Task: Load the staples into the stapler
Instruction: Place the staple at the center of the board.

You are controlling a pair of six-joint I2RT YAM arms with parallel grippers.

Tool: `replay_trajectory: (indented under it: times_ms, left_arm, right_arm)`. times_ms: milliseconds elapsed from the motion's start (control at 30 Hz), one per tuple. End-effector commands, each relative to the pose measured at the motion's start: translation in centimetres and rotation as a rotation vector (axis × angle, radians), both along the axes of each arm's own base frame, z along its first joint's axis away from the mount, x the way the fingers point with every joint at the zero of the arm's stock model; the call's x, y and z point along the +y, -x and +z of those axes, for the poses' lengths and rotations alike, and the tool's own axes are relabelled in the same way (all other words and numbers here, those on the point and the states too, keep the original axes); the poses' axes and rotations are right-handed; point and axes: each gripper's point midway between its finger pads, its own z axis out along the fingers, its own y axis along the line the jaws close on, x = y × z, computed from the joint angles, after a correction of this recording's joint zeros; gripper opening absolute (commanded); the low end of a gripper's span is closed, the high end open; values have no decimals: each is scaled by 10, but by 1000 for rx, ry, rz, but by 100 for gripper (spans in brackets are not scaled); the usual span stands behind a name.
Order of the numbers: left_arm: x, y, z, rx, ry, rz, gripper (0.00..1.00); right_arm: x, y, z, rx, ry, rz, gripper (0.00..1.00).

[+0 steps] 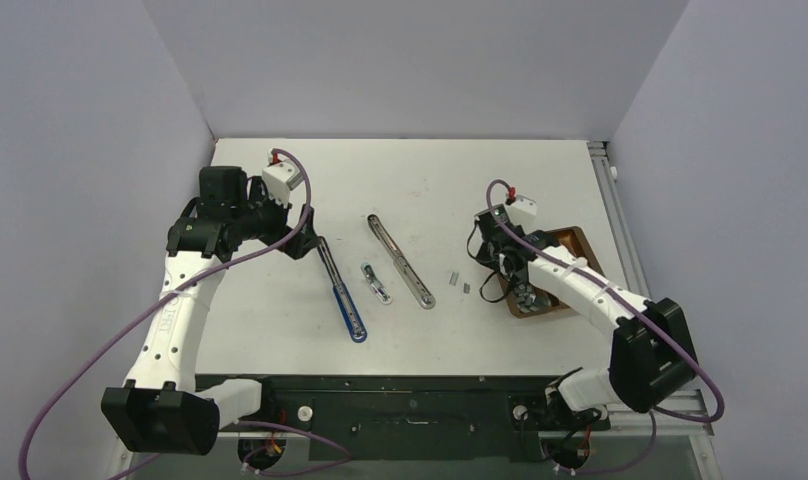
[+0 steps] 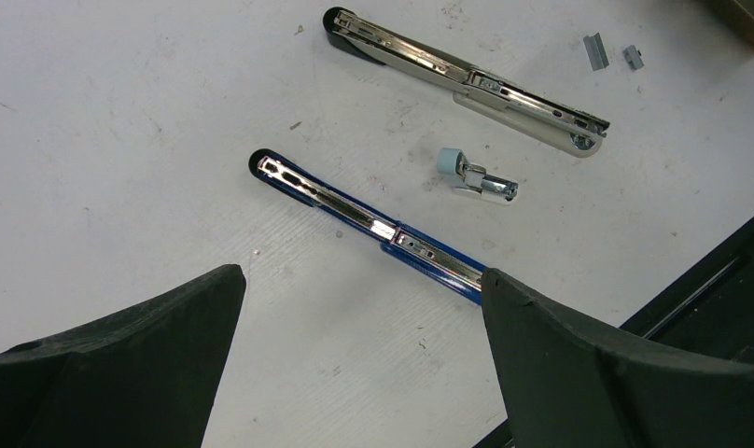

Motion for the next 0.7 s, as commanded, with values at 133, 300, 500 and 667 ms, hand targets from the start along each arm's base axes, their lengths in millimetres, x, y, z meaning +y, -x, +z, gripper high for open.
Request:
replay_trajectory:
  times_ms: [133,300,500,667]
  left_arm:
    - [0,-3,23,-75,15,2,96]
    - [1,-2,25,-80,14,2,96]
    - [0,0,25,-86,13,-5,96]
    - [0,0,25,-86,14,-8,96]
  right_arm:
    - [43,-11,-18,28,17,77,9]
    - [52,-10,-36,72,5,116,10]
    - [53,-9,-41,84,5,133,23]
    - [46,-11,-32,68,11,121,32]
